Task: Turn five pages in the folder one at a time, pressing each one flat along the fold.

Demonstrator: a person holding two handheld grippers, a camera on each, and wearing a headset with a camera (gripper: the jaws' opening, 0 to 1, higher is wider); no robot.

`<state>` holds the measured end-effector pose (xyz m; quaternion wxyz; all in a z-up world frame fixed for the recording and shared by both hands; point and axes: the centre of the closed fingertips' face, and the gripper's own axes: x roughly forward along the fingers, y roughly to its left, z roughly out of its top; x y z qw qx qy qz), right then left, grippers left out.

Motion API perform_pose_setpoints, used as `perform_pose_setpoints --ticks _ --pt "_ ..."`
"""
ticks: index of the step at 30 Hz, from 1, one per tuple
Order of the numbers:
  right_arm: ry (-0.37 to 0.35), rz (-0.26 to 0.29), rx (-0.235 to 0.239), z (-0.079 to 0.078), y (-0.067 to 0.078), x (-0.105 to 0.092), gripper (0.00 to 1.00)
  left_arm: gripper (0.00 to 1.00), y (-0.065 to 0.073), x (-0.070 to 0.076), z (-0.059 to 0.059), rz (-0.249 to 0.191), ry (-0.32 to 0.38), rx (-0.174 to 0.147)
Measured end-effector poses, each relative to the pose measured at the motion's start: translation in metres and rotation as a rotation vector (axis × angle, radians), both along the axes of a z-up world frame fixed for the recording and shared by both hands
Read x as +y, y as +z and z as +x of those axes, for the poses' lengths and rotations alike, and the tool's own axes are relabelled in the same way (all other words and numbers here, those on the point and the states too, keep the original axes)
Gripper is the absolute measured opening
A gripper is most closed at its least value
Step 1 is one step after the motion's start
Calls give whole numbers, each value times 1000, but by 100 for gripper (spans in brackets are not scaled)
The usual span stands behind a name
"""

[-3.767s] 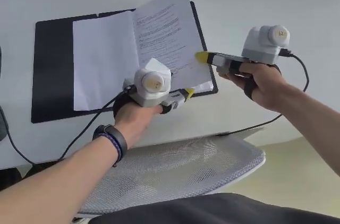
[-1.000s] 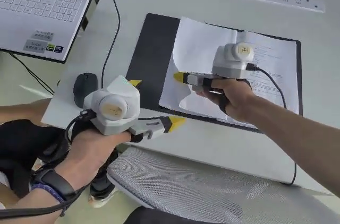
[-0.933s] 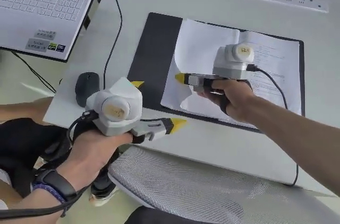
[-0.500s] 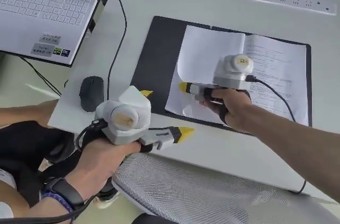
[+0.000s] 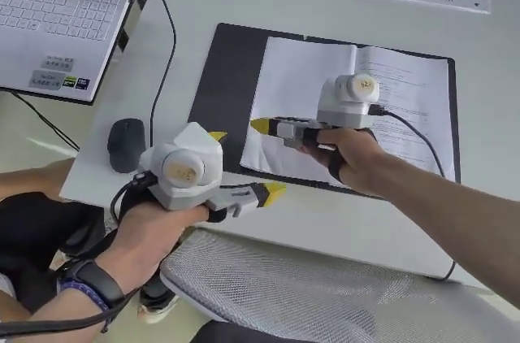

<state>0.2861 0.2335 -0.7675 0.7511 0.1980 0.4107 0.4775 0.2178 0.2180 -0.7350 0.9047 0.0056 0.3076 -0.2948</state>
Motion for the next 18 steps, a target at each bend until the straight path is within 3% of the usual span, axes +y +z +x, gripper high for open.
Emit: perform_pose_setpoints --ticks 4,5,10,14,18 --pt "-7 4 -15 1 8 -11 25 70 -3 -2 5 -5 -8 2" --pt "-9 4 -19 1 10 -14 25 65 -3 -5 6 -27 -16 2" --pt "-45 2 -52 13 16 -41 23 51 -8 -5 18 -43 5 4" --pt "-82 -6 -65 24 14 -65 19 39 -18 -8 32 -36 18 8" --pt "-107 -19 -76 22 17 -83 16 23 -32 -11 43 -17 30 23"
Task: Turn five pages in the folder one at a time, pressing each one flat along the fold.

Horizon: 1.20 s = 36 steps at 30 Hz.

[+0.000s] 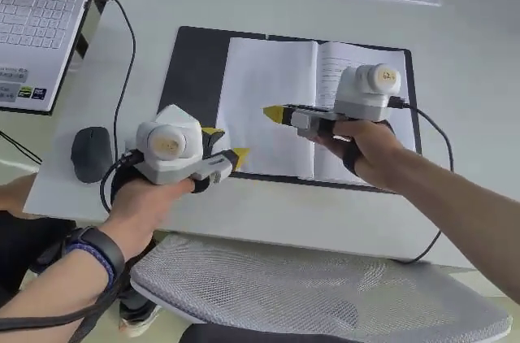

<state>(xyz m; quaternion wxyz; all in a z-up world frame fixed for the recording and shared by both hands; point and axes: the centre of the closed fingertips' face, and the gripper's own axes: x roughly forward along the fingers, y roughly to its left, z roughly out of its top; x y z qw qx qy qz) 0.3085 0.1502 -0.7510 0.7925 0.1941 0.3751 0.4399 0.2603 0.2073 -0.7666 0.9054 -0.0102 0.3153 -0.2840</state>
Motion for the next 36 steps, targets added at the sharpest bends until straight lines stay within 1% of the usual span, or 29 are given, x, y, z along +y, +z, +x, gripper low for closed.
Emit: perform_pose_setpoints --ticks 2,3,4,5,6,8,9,10,11,12,13,14,15,17,21,23,24,26,28,31,34,35,36 --pt "-18 -6 -2 1 0 -12 15 17 -5 -3 3 -11 3 13" --pt "-27 -8 -2 1 -1 -16 14 11 -10 -7 3 -31 -2 36" --pt "-36 -10 -1 1 -1 -20 13 9 -15 -8 5 -30 -3 43" --pt "-46 -12 5 1 -3 -26 13 7 -19 -8 6 -21 1 48" --pt "-52 -14 7 1 -3 -29 13 4 -23 -8 7 -15 10 60" --pt "-60 -22 7 0 -5 -36 12 0 -29 -7 8 -13 21 71" --pt "-61 -23 8 1 -6 -38 11 0 -33 -5 8 0 29 75" --pt "-63 -24 9 1 -7 -40 10 0 -39 -4 6 12 23 90" --pt "-66 -23 9 2 -8 -41 9 0 -42 -3 5 17 18 97" --pt "-69 -22 12 3 -9 -43 8 0 -50 0 1 52 16 121" --pt "-70 -22 14 4 -9 -43 8 0 -53 2 1 65 21 122" --pt "-69 -23 16 5 -11 -44 7 0 -54 0 -1 54 18 118" --pt "-68 -24 17 6 -11 -44 7 0 -52 1 -1 40 28 107" --pt "-61 -28 16 8 -14 -44 6 0 -52 1 0 33 35 111" --pt "-46 -28 20 11 -20 -41 5 0 -52 1 0 40 29 114" --pt "-28 -38 20 13 -23 -40 3 0 -50 0 -1 40 28 116" --pt "-19 -44 18 15 -25 -39 0 0 -49 0 -2 38 31 119" --pt "-17 -37 17 22 -27 -41 0 0 -47 -1 -3 34 36 121" --pt "-27 -24 30 29 -29 -43 0 0 -46 -1 -4 26 42 126" --pt "-15 -17 34 31 -37 -44 0 0 -44 -1 -4 5 53 135" --pt "-7 -19 50 30 -47 -47 0 0 -43 -2 -5 10 46 134" --pt "-7 36 57 31 -43 -45 0 0 -43 -2 -4 15 43 134" --pt "-10 39 73 31 -44 -46 0 0 -43 -2 -4 19 41 134"
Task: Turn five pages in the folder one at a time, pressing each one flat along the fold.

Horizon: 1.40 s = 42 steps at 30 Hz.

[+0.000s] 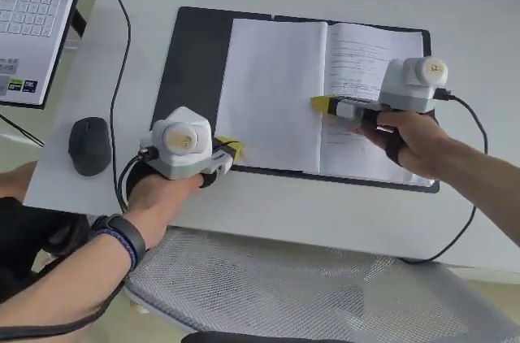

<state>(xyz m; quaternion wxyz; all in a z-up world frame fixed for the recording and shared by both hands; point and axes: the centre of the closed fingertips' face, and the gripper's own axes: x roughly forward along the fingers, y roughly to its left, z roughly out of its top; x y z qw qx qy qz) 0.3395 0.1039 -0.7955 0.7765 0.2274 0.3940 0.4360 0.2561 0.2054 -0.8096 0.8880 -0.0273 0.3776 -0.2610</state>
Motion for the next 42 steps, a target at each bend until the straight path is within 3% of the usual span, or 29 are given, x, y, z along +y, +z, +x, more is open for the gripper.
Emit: perform_pose_setpoints --ticks 6,8,11,12,16,20,22,27,33,42 --pt "-2 45 0 6 6 1 0 0 0 0 1 3 -11 -1" --pt "-19 64 3 23 2 -3 0 0 -1 1 1 4 -12 -2" --pt "-32 85 -5 34 5 0 0 0 -1 1 2 4 -11 -1" --pt "-54 79 -21 44 5 0 0 0 -1 1 2 4 -11 -1" --pt "-91 102 0 77 -1 -4 0 0 -1 1 2 2 -6 -1" --pt "-107 124 2 86 -1 -3 0 0 -2 1 3 2 -11 1" --pt "-125 140 11 83 1 -2 0 0 -3 1 4 2 -10 2" --pt "-167 132 1 112 -3 -3 0 0 -4 3 4 0 -6 3" --pt "-309 169 25 153 -4 -12 0 0 -7 4 5 -1 -1 7" --pt "-406 215 56 179 -8 -19 0 0 -6 3 3 -4 12 8"
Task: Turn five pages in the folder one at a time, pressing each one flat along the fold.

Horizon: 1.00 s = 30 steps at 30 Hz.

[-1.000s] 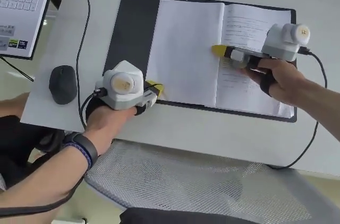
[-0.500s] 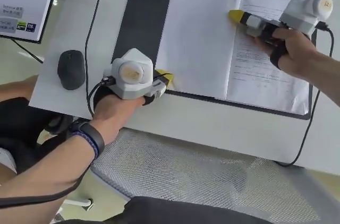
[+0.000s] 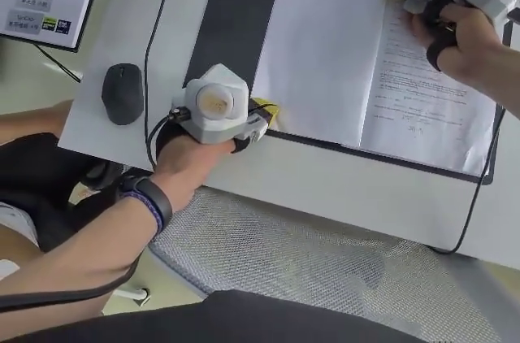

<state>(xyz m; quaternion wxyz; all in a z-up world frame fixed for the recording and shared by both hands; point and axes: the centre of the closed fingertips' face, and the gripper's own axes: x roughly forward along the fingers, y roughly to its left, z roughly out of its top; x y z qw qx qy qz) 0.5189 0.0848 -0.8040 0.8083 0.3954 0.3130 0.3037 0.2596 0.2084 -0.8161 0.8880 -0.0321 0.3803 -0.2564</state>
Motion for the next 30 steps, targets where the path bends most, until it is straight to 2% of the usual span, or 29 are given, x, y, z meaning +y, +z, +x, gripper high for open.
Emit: perform_pose_setpoints --ticks 2,5,9,13,15,19,20,21,30 --pt "-5 -2 3 0 0 0 0 0 0 0 0 -1 -1 1" --pt "16 -44 -33 -7 2 3 0 0 -1 0 0 0 -3 1" --pt "72 -50 -39 -23 1 2 0 0 -2 1 -1 2 -4 -1" --pt "161 -83 -80 -53 3 2 0 0 -2 1 -1 -3 5 -3" --pt "204 -66 -76 -74 5 5 0 0 -1 0 -1 -5 8 -6" --pt "221 -40 -70 -101 9 3 0 0 0 0 0 -7 7 -6" --pt "222 -38 -69 -106 9 3 0 0 0 0 0 -5 5 -7" --pt "228 -36 -72 -102 7 -2 0 0 1 -1 -1 -4 4 -8" --pt "298 -7 -68 -156 12 4 0 0 4 -2 -1 -6 5 -10"
